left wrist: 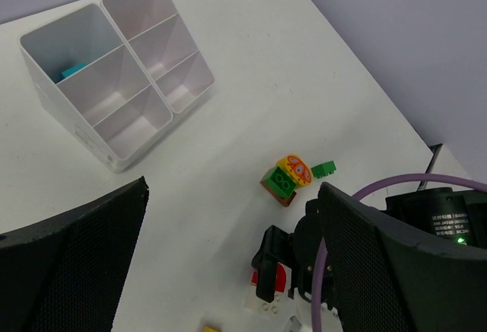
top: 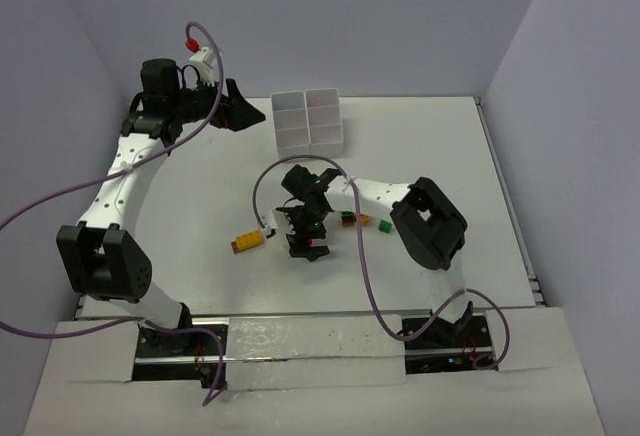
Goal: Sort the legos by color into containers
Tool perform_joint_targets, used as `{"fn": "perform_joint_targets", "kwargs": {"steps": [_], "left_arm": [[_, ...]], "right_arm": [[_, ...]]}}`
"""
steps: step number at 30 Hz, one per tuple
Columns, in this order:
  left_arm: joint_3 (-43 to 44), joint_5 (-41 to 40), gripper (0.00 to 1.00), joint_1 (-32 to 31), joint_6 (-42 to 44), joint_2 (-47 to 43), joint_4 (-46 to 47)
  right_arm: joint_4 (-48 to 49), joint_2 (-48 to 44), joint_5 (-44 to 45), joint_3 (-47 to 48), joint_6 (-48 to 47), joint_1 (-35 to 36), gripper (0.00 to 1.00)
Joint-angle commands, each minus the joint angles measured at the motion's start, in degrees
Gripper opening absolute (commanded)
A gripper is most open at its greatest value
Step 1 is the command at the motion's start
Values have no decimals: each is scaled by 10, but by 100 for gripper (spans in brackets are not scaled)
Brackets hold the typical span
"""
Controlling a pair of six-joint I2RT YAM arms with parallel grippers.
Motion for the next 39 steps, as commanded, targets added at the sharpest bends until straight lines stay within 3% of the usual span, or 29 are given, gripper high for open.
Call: {"fn": "perform_joint_targets", "kwargs": {"steps": [1,7,19,32,39], "left_arm": [[-6,8,99,5,4,-26,27],[-11,-1,99,5,15,-32,22],[-12,1,99,11,15,-25,26],[-18,-8,99,12,9,-28,29],[-15,-27,99,12,-1,-32,34]], "right_arm": [[0,21,19,42,3,7,100],[-20,49,46,74,-2,18,99],[-50,47,55,69,-22,38,85],[-41,38,63,57,2,40,48],[-42,-30,30,71,73,5,33]]}}
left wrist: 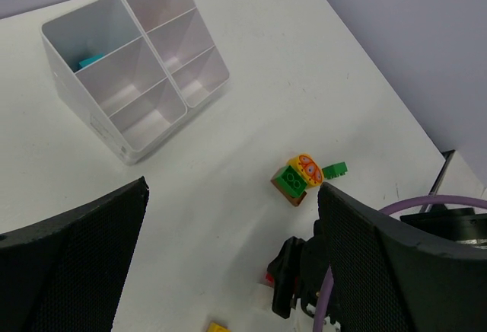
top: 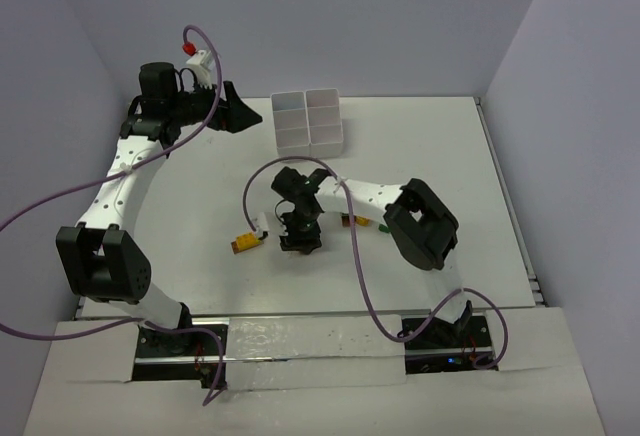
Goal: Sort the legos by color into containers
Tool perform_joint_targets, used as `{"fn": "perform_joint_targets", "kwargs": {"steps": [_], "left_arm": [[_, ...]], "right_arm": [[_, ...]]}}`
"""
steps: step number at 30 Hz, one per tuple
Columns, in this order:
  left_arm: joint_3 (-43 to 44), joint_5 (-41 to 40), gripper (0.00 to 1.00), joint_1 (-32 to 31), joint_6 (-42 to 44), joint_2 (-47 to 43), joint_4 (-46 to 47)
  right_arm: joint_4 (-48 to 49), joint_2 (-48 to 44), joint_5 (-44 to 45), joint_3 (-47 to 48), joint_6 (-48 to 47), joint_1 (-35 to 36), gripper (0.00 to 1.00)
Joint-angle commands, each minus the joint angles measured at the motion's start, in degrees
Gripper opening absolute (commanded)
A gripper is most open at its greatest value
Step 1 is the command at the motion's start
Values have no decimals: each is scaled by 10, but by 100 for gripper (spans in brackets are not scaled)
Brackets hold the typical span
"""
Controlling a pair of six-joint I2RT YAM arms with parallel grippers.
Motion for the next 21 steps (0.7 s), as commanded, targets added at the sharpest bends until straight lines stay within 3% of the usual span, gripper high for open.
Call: {"fn": "perform_joint_targets", "kwargs": {"steps": [1,3,7,9,12,15,21], "left_arm": [[3,-26,99,4,-8,-30,34],[-6,-57,99,5,-19,-41,48],[-14,-76,99,5,-32,-51,71],[-12,-83,99,5,-37,-48,73],[-5,-98,99,5,-45,-40,73],[-2,-112,99,6,-54,-36,74],[-1,-120,99,6,-57,-31,78]], "right_arm": [[-5,-80,-49,34,80,-49,27],[8,-97,-83,79,139,-90,17],[78,-109,-102,138,289,-176,7],[140,-119,-56,143,350,-198,1],[245,-127,54,135,428,-220,0],[310,-110,100,161,537,-255,0],[303,-9,251,314,679,-256,0]]}}
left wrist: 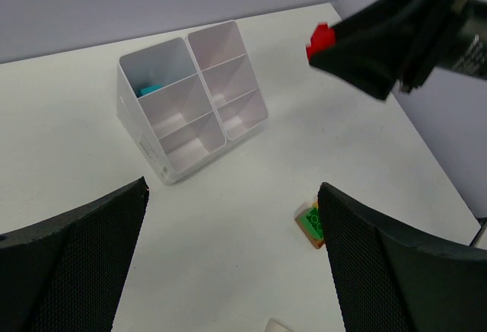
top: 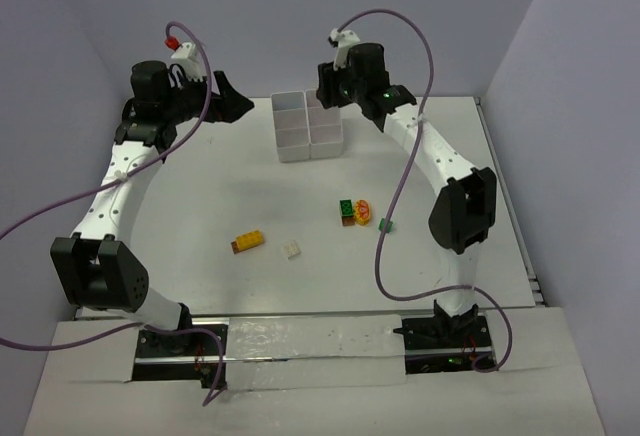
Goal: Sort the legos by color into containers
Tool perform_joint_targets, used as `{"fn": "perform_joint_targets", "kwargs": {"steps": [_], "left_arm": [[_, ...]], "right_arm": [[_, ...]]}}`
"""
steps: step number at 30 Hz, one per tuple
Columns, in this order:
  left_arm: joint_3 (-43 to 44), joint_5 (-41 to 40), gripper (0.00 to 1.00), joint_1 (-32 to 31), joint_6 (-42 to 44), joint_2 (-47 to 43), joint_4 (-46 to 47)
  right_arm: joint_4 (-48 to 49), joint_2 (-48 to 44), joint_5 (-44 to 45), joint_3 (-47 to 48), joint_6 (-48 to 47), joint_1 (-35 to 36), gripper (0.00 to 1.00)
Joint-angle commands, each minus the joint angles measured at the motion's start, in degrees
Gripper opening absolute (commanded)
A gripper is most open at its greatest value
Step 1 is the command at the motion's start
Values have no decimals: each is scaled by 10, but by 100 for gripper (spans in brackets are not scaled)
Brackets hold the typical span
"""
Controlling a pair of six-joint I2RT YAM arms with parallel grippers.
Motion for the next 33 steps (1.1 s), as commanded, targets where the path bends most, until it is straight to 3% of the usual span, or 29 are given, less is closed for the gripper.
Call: {"fn": "perform_joint_targets", "kwargs": {"steps": [1,7,33], "left_arm": [[13,-17,99,3,-9,0,27],[8,-25,99,3,-2,-2,27],[15,-24,99,7,-5,16,30]], "right_arm": [[48,69,164,102,141,7,0],[102,149,270,152,135,24,0],[199,260,312,179,88,34,9]]}}
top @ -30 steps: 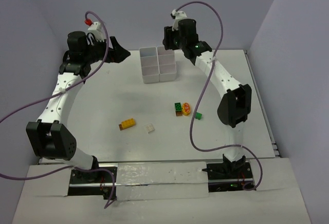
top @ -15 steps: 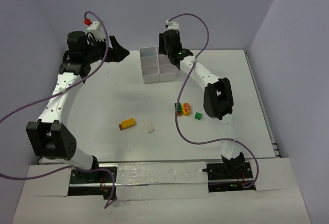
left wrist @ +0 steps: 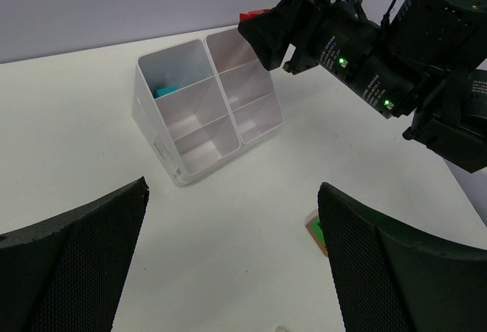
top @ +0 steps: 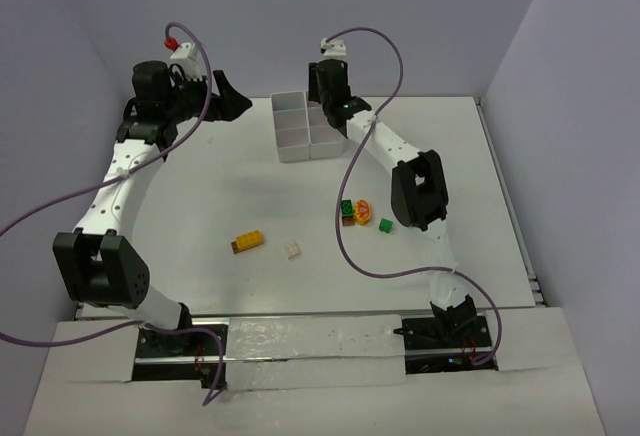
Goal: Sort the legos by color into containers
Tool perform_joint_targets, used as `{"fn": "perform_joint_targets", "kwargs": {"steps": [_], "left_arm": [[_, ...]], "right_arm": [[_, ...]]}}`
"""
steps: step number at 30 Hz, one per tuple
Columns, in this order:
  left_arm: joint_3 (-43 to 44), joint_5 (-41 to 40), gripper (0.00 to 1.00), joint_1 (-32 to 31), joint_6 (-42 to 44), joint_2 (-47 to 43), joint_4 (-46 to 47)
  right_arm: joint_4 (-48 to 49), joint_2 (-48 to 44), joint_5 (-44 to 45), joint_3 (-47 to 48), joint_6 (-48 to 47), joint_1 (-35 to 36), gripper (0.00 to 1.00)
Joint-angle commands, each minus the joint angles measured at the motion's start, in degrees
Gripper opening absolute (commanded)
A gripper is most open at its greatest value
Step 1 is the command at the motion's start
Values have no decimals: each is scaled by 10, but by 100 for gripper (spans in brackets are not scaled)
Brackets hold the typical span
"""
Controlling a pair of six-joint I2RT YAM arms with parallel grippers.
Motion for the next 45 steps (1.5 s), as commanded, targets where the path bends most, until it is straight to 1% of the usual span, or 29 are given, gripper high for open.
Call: {"fn": "perform_joint_targets", "kwargs": {"steps": [1,3,6,14,19,25,26,28,29,30,33,35,36,37,39,41,45], "left_arm": [[15,-1,99,4,-4,5,21],[15,-1,99,4,-4,4,21],[16,-2,99,4,-4,5,21],[21,2,99,5,-1,11,18],[22,3,99,5,-3,12,19],[21,4,99,5,-5,14,19],[21,4,99,5,-4,13,19],[21,3,99,5,-3,12,19],[21,3,99,5,-3,13,19],[20,3,99,5,-3,13,19],[18,4,99,5,-5,14,21],[18,4,99,6,-5,15,21],[19,5,99,6,-5,16,21],[19,5,99,6,-5,16,21],[21,6,99,6,-6,17,20],[23,7,99,6,-7,17,19],[27,10,99,6,-9,17,18]], "right_arm": [[38,18,21,29,-6,4,9],[41,21,22,28,-6,4,9],[44,25,23,29,-9,4,12],[44,36,23,29,-15,3,24],[51,41,30,30,-18,4,28],[62,49,27,36,-22,4,30],[63,49,27,36,-22,4,33],[63,51,26,36,-23,5,43],[63,50,26,34,-23,5,45],[65,49,26,32,-23,4,53],[65,47,24,29,-23,4,58],[63,45,20,29,-22,4,63],[61,41,17,27,-21,4,67],[61,40,16,27,-20,4,69],[64,33,13,19,-22,6,81],[70,26,14,11,-25,6,85],[68,5,13,-4,-26,8,88]]}}
